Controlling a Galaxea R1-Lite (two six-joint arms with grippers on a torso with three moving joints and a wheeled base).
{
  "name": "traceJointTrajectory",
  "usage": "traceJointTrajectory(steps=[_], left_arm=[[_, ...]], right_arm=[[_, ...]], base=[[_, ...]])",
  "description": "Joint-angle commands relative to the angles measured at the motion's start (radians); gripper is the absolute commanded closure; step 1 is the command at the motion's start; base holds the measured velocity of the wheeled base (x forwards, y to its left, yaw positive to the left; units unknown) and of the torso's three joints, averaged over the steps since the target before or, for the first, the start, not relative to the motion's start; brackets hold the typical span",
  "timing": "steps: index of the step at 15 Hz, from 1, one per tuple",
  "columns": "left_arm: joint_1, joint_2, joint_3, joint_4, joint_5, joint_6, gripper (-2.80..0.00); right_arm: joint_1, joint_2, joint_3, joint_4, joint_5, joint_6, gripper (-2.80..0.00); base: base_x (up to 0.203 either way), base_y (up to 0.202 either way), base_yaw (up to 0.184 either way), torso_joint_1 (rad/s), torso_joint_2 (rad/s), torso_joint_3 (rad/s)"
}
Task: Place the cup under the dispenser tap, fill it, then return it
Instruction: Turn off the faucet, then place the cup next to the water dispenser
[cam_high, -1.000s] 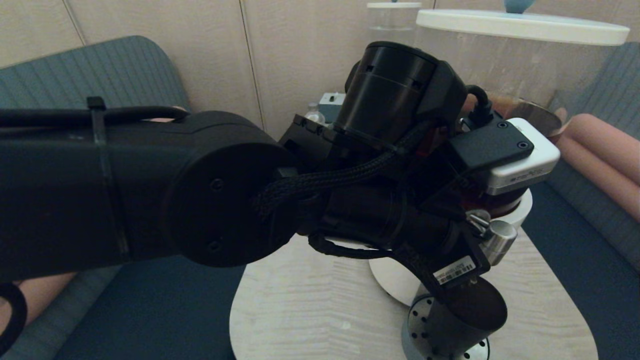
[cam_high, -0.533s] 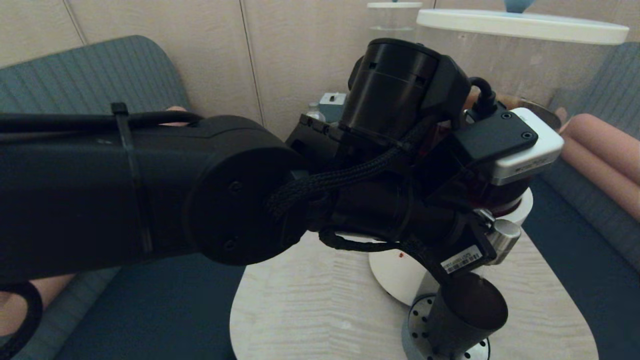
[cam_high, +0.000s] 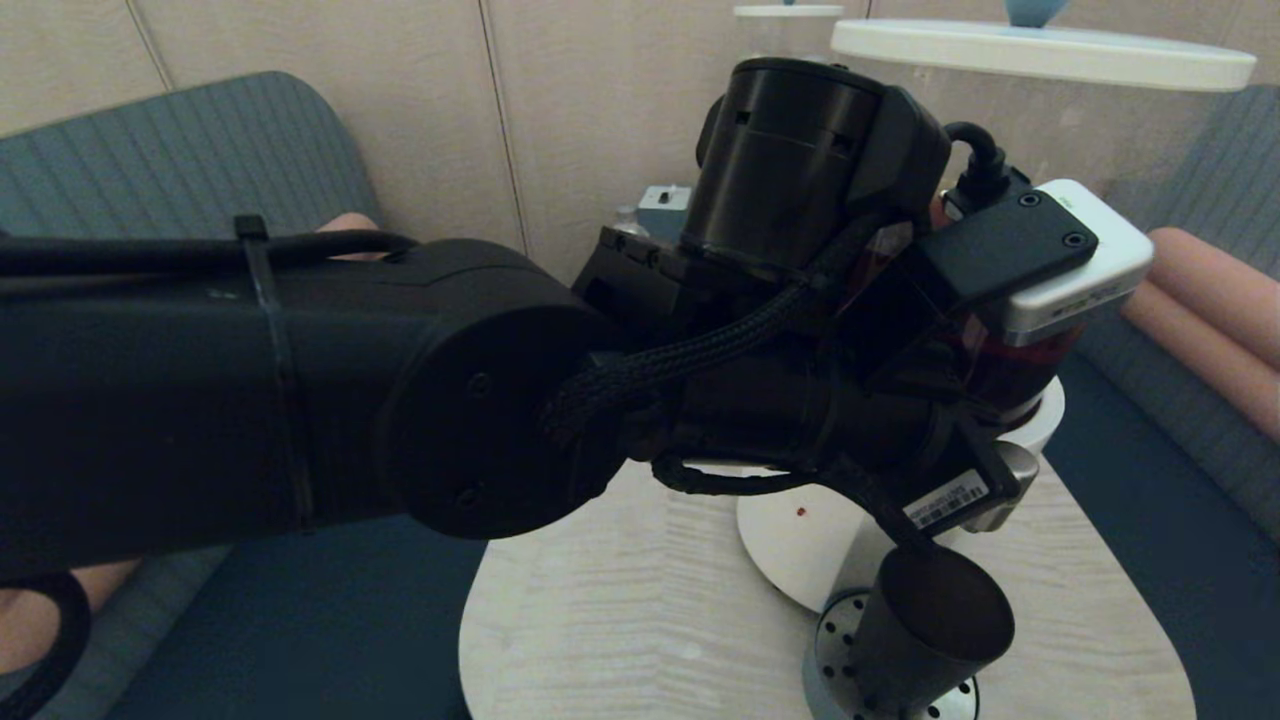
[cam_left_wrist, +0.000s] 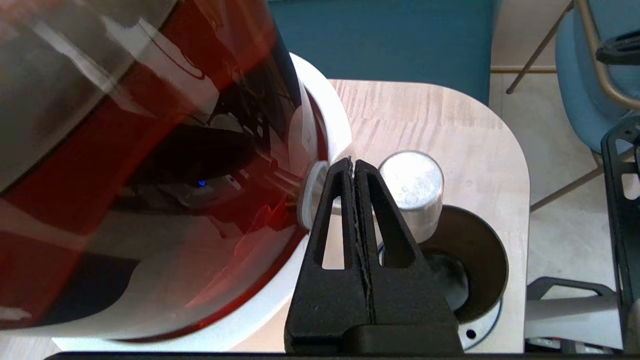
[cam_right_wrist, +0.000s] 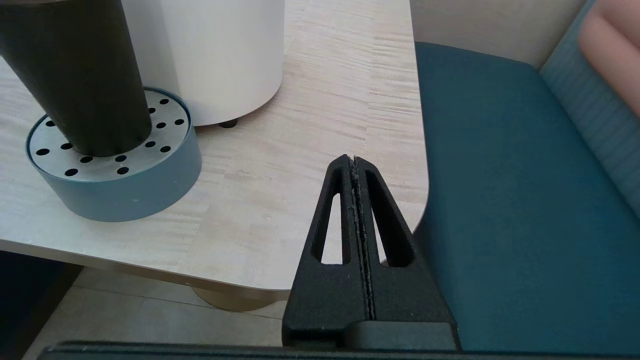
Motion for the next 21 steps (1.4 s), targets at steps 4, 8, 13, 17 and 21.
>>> traceJointTrajectory(steps=[4,8,13,17,21], left_arm=[[0.009,-0.062,0.022,0.006,0.038,-0.021,0.0],[0.051,-0.217,0.097,0.001,0.048,-0.153,0.0],[0.218,-0.569,0.351,0.028,0.008,-0.276,0.0],[0.422,-0.915,0.739,0.048,-0.188,-0.292,0.0],[0.565,-0.978,1.107,-0.246,-0.323,-0.29,0.0]], right_arm=[[0.0,-0.005,0.006,-0.001,0.001,-0.001,0.0],[0.0,-0.005,0.006,-0.001,0.001,-0.001,0.0],[0.0,-0.005,0.007,-0.001,0.001,-0.001,0.0],[0.0,-0.006,0.007,-0.001,0.001,-0.001,0.0],[0.0,-0.006,0.007,-0.001,0.001,-0.001,0.0]], base=[[0.0,0.0,0.0,0.0,0.0,0.0],[0.0,0.0,0.0,0.0,0.0,0.0],[0.0,0.0,0.0,0.0,0.0,0.0],[0.0,0.0,0.0,0.0,0.0,0.0],[0.0,0.0,0.0,0.0,0.0,0.0]])
